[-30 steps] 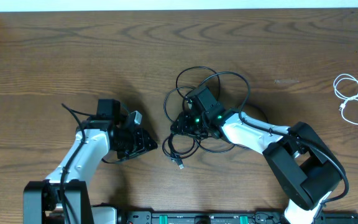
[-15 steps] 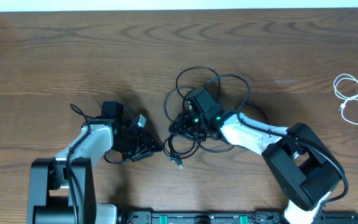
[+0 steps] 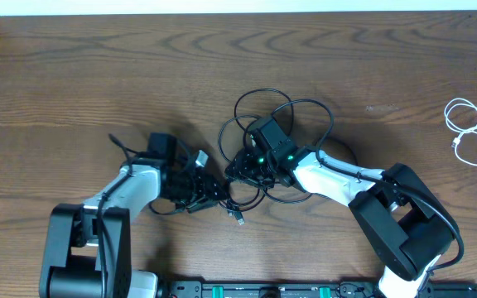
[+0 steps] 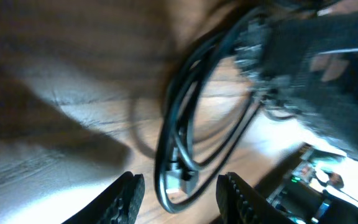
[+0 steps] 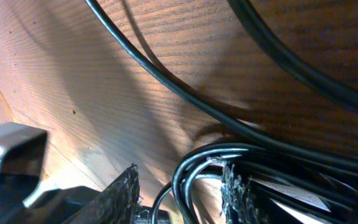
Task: Untangle cables
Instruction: 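Move the left gripper right to grasp the black cable near the right gripper, then hold the black cable with both grippers and pull them apart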
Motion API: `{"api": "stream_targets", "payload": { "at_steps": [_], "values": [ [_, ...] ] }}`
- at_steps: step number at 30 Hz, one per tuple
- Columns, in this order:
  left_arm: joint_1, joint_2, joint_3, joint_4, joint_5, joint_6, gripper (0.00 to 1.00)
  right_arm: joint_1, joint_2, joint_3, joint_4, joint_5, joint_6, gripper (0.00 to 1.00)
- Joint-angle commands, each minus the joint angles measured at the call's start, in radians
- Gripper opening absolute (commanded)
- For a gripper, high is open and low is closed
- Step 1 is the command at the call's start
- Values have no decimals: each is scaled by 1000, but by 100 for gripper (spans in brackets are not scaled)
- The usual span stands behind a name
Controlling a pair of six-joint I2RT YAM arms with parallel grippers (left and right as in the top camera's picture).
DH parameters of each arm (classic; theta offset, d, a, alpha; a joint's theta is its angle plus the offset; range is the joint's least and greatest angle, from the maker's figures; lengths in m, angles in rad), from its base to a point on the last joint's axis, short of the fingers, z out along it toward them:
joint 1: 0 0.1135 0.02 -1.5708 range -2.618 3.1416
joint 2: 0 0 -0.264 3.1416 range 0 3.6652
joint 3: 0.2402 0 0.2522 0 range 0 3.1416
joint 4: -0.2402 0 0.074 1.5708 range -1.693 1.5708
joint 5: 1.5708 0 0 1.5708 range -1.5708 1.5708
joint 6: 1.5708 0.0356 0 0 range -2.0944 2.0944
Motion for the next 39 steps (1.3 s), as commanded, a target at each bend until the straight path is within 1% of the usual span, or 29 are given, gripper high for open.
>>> {"api": "stream_targets", "payload": {
  "at_steps": [1,2,4,5,6,7,8,9,11,13,17,20,22,25,27,29,30,32,35,39],
  "values": [
    [-51,22,-4,9,-127,-82,39,6,13,-5,-8,38,11,41],
    [-59,26,-4,11,-137,-81,33,6,13,-5,-8,38,11,41],
    [-62,27,-4,11,-144,-71,10,6,13,-5,-8,38,10,41],
    [-62,27,-4,12,-144,-54,8,6,13,-5,-8,34,5,41],
    [-61,27,-4,13,-144,-34,8,4,12,-5,-5,21,-10,38],
    [-59,25,-4,14,-143,6,7,-2,10,-5,3,-6,-40,32],
    [-58,22,-4,15,-139,45,8,-10,4,-4,18,-43,-89,31],
    [-57,16,-3,16,-119,87,8,-17,-3,-4,30,-74,-129,31],
    [-52,-6,2,16,-48,165,8,-37,-30,-2,28,-107,-184,37],
    [-52,-34,16,16,13,217,7,-55,-67,-2,20,-130,-230,43],
    [-52,-118,53,17,28,304,7,-80,-147,-2,-33,-138,-235,49],
    [-52,-198,69,43,-31,366,8,-81,-170,-2,-62,-141,-159,50],
    [-52,-232,69,46,-74,381,7,-77,-168,-3,-77,-142,-113,50],
    [-53,-260,68,17,-81,397,8,-64,-160,-3,-83,-142,-63,50],
    [-53,-260,68,-2,-85,400,7,-52,-156,-3,-97,-139,-13,45],
    [-53,-256,67,-4,-102,400,7,-38,-154,-3,-115,-117,45,45],
    [-53,-253,67,-4,-104,400,7,-27,-153,-3,-121,-98,82,45],
    [-53,-251,67,-3,-103,400,8,-8,-153,-3,-120,-55,137,50],
    [-53,-249,67,-3,-103,400,7,20,-153,-3,-109,34,219,53],
    [-53,-249,67,-3,-103,400,7,43,-153,-3,-101,132,260,53]
  ]
}}
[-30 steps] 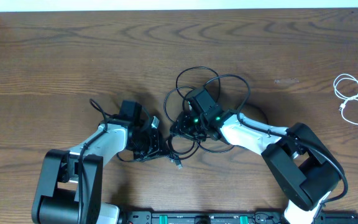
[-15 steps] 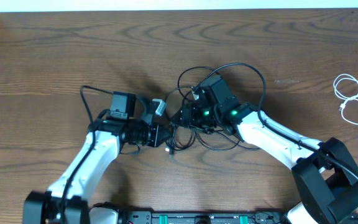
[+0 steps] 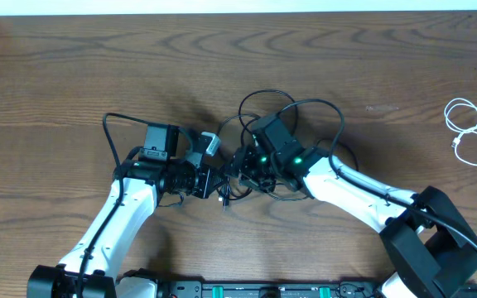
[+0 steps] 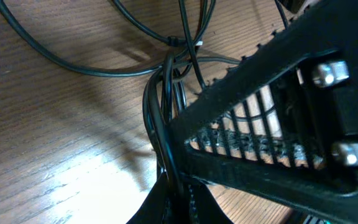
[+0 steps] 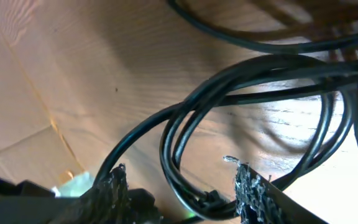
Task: Untangle cables
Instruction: 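Hold the black cable with both grippers and pull them apart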
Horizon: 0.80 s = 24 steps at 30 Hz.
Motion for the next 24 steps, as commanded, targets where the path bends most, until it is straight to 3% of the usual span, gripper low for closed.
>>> {"api": "stream_targets", "payload": {
  "at_steps": [1,24],
  "values": [
    [3,6,10,-2,-8,17,8,17,8,-1,7,131,100,53],
    [3,6,10,-2,11,17,7,82,20,-1,63,364,180,48]
  ]
}}
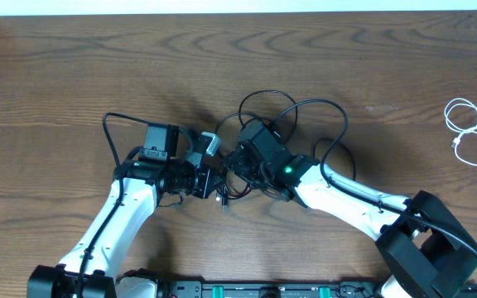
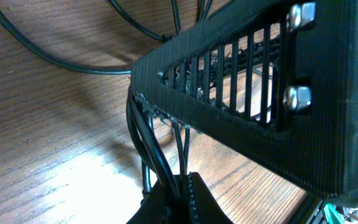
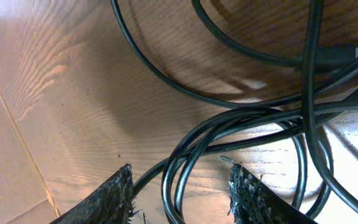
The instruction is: Untangle cables
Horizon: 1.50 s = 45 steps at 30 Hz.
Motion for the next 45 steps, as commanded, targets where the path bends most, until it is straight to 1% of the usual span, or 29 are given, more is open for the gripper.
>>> {"api": "stream_targets", "payload": {
  "at_steps": [1,7,8,9,10,11,12,16,18,21,22,24,27,31,36,39,42,43,45],
  "values": [
    [3,6,10,-2,16,14,8,7,27,-1,6,43,55,48],
    [3,6,10,-2,16,14,8,7,108,-1,90,39,64,47],
    [3,6,10,-2,16,14,7,6,124,-1,107,42,64,45],
    [3,6,10,-2,15,14,7,5,137,-1,115,48,63,41],
    [3,6,10,-2,12,14,8,1,144,-1,120,56,56,30],
    [3,6,10,-2,6,14,8,-6,148,-1,121,62,35,10],
    [3,6,10,-2,-7,14,7,-14,148,-1,121,62,3,1],
    [3,6,10,2,-84,-27,7,-67,105,-1,109,28,-145,1],
    [3,6,10,6,-145,-63,7,-95,69,-1,82,8,-183,1],
    [4,6,10,6,-322,-176,7,-133,-1,-1,21,8,-254,1],
    [9,6,10,1,-448,-264,8,-153,-44,-1,-27,26,-290,1],
    [27,6,10,-23,-586,-369,7,-177,-97,-1,-94,61,-317,1],
    [69,6,10,-57,-680,-450,7,-216,-172,-1,-195,113,-355,1],
    [168,6,10,-92,-702,-515,8,-282,-266,-1,-307,153,-418,1],
    [307,6,6,-129,-688,-632,8,-359,-336,-1,-375,154,-477,1],
    [356,6,6,-137,-606,-633,7,-382,-341,-1,-377,81,-502,1],
    [358,6,6,-134,-579,-612,7,-377,-335,-1,-374,30,-502,1],
    [355,6,6,-134,-574,-607,7,-371,-332,-1,-371,21,-502,4],
    [347,6,6,-128,-541,-571,8,-354,-322,-1,-357,2,-501,27]
  ]
}}
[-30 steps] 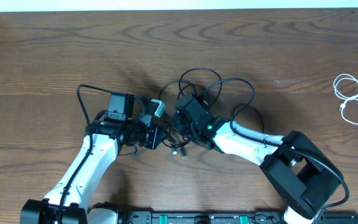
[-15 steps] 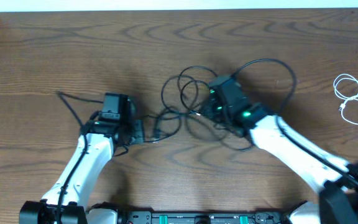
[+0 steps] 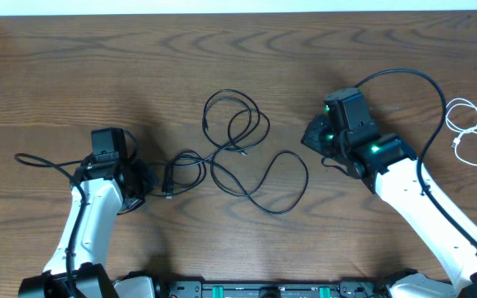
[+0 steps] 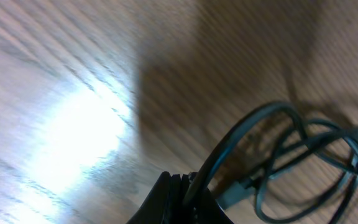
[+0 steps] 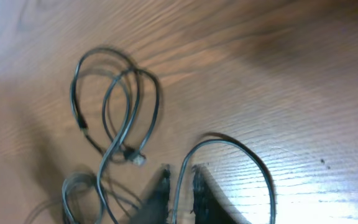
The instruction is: Untangle cables
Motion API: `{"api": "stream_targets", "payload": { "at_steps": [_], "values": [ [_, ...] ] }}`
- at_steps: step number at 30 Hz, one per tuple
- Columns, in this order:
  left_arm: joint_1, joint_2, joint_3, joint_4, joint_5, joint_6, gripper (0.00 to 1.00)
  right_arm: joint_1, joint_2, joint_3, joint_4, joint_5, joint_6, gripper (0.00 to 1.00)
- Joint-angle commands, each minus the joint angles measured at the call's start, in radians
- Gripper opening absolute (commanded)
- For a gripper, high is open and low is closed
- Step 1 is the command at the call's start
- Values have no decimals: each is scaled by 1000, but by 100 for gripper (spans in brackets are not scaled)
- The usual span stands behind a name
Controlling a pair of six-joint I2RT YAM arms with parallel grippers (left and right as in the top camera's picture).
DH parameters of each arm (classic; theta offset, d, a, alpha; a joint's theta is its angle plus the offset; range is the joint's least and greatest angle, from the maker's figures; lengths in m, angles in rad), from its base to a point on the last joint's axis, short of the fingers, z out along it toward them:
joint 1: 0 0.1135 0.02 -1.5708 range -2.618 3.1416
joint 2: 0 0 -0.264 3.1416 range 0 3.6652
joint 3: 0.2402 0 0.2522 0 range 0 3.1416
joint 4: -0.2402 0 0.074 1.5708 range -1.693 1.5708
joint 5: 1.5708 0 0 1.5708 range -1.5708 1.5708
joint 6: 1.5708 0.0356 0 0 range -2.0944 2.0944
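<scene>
Black cable (image 3: 259, 186) lies spread in open loops across the middle of the table, with two rounder loops (image 5: 114, 99) at its far side. A small coil (image 3: 185, 168) sits at its left end. My left gripper (image 3: 142, 189) is beside that coil, shut on a black strand (image 4: 229, 149) that leads to the coil (image 4: 303, 155). My right gripper (image 3: 315, 137) is at the right end of the spread. Its fingers (image 5: 160, 186) are shut on a strand that curves off in a loop (image 5: 253, 155).
A coiled white cable (image 3: 468, 132) lies near the right edge, apart from the black ones. The arms' own black leads arc at the far left (image 3: 40, 157) and upper right (image 3: 404, 74). A rail (image 3: 263, 290) runs along the front edge.
Both grippers were together in a tight tangle at the centre. Now the left is well to the left, the right well to the right, and the tangle lies open in loose loops between them. The right gripper has shut on a strand.
At first both grippers were open at the tangle, near the front centre. Then the left was shut on several strands while the right stayed open around others, and this held at the following moment. Now both hold strands far apart and the knot is spread out.
</scene>
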Motion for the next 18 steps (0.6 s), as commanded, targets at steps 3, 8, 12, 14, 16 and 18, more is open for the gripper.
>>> {"api": "stream_targets", "payload": {
  "at_steps": [3,8,12,14,16,18],
  "values": [
    [-19,6,5,20,124,103,7,48,27,0,35,-95,-26,46],
    [-48,6,5,33,168,160,8,117,91,0,114,-123,60,55],
    [-82,6,5,46,177,166,7,169,183,0,249,-173,121,56],
    [-109,6,5,62,234,217,7,193,236,0,334,-213,120,56],
    [-142,7,5,76,289,279,8,220,297,0,426,-240,119,56],
    [-168,9,5,82,282,305,8,235,340,0,473,-229,98,51]
  ]
}}
